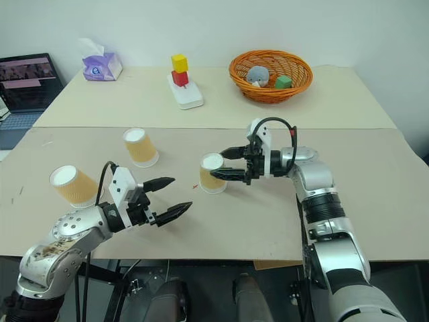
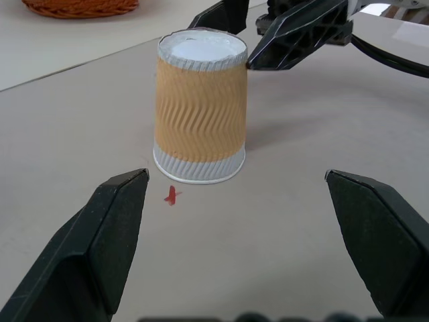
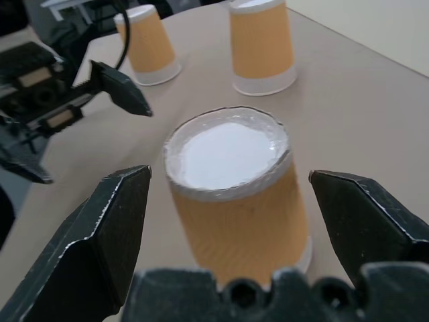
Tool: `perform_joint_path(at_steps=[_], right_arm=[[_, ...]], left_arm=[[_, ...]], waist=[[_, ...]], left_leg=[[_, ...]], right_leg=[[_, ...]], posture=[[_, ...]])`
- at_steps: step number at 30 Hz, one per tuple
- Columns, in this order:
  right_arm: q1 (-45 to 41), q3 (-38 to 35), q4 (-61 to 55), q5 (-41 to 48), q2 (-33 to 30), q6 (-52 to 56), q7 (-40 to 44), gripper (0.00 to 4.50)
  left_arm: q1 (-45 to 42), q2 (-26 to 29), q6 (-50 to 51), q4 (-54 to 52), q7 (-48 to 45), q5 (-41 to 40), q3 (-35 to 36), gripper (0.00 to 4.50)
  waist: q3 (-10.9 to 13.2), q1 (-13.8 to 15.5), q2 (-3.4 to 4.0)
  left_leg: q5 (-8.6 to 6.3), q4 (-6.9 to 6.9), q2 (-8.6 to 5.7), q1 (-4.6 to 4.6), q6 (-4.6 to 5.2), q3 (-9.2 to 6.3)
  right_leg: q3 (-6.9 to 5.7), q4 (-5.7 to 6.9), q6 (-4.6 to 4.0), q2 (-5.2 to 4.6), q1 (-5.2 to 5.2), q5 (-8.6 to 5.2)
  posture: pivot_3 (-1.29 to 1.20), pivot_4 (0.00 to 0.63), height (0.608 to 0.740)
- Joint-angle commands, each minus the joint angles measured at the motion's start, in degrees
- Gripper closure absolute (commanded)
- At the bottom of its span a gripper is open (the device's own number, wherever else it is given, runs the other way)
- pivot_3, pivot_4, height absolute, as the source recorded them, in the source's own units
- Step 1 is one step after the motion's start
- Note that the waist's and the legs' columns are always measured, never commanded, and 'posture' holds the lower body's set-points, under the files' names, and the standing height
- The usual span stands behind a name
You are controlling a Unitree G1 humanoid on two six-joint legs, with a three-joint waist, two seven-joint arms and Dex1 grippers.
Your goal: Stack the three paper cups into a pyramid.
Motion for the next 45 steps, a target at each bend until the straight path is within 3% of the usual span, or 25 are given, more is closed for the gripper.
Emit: perform_joint_path(at_steps=[1,5,9,18,23,25,31,37,45], right_arm=[[0.4,-4.8,-3.4,5.4,-4.3,3.9,4.4,0.09],[0.2,-8.2,-1.6,6.4,-6.1,4.4,2.5,0.09],[-0.2,-11.8,-1.8,7.4,-5.2,4.4,-2.5,0.09],[10.3,-9.7,-22.9,11.3,-7.0,8.2,-3.5,0.09],[13.9,-7.7,-28.7,11.9,-8.6,7.7,-2.9,0.09],[14.1,-7.6,-31.0,12.7,-8.4,8.3,-3.8,0.09],[13.7,-6.6,-32.7,13.6,-7.8,8.2,-5.2,0.09],[12.3,-4.8,-29.9,12.7,-7.0,6.4,-5.0,0.09],[12.0,-4.6,-28.9,13.0,-6.5,5.8,-4.7,0.09]], left_arm=[[-0.8,-0.4,-1.8,-0.1,-0.2,-0.2,0.7,0.0],[-0.6,-2.2,0.5,-1.2,2.9,-2.9,3.3,0.0],[2.1,-7.3,4.2,-5.9,12.3,-6.0,7.5,0.0],[23.4,-11.8,3.8,-15.7,20.4,-7.6,15.2,0.0],[28.2,-13.2,3.1,-16.8,23.2,-10.8,19.9,0.0],[29.5,-14.7,1.4,-17.7,26.0,-8.1,21.2,0.0],[28.2,-16.5,-0.9,-20.3,31.5,-3.0,19.8,0.0],[23.5,-16.9,-1.5,-21.8,40.5,5.2,23.3,0.0],[14.7,-19.8,8.0,-20.0,52.4,11.3,25.5,0.0]], waist=[[0.0,0.1,-0.01],[0.0,-0.2,-0.03],[0.0,-0.6,-0.06],[0.1,-0.8,-0.1],[0.2,-0.6,-0.19],[0.3,-0.7,-0.24],[0.4,-0.7,-0.43],[0.4,-0.7,-0.48],[0.4,-0.5,-0.5]], left_leg=[[0.0,0.0,0.0,0.0,0.0,-0.01],[0.0,-0.01,0.0,0.01,0.0,-0.01],[0.0,-0.04,0.03,0.04,0.01,-0.03],[0.0,-0.2,-0.03,0.08,0.0,-0.48],[0.01,-0.2,-0.1,0.14,-0.02,-0.27],[0.0,-0.2,-0.1,0.14,-0.02,-0.13],[0.0,-0.25,-0.1,0.13,-0.02,-0.13],[0.0,-0.25,-0.12,0.13,-0.02,-0.13],[0.0,-0.25,-0.17,0.13,-0.02,-0.24]], right_leg=[[-0.01,-0.03,0.0,-0.01,0.02,0.0],[-0.01,-0.05,0.0,-0.02,0.03,0.0],[0.03,-0.03,0.0,0.03,0.03,0.0],[0.02,-0.1,0.01,-0.09,0.09,0.0],[-0.03,-0.13,0.01,-0.14,0.15,0.01],[-0.05,-0.13,0.01,-0.13,0.15,0.01],[-0.04,-0.15,0.01,-0.13,0.14,0.0],[-0.04,-0.15,0.01,-0.14,0.15,0.01],[-0.05,-0.15,0.03,-0.16,0.18,0.02]], posture=[[0.0,0.15,0.658],[0.0,0.15,0.658],[0.0,0.15,0.658],[0.0,0.15,0.658],[0.0,0.15,0.658],[0.0,0.15,0.658],[0.0,0.15,0.658],[0.0,0.15,0.658],[0.0,0.15,0.658]])
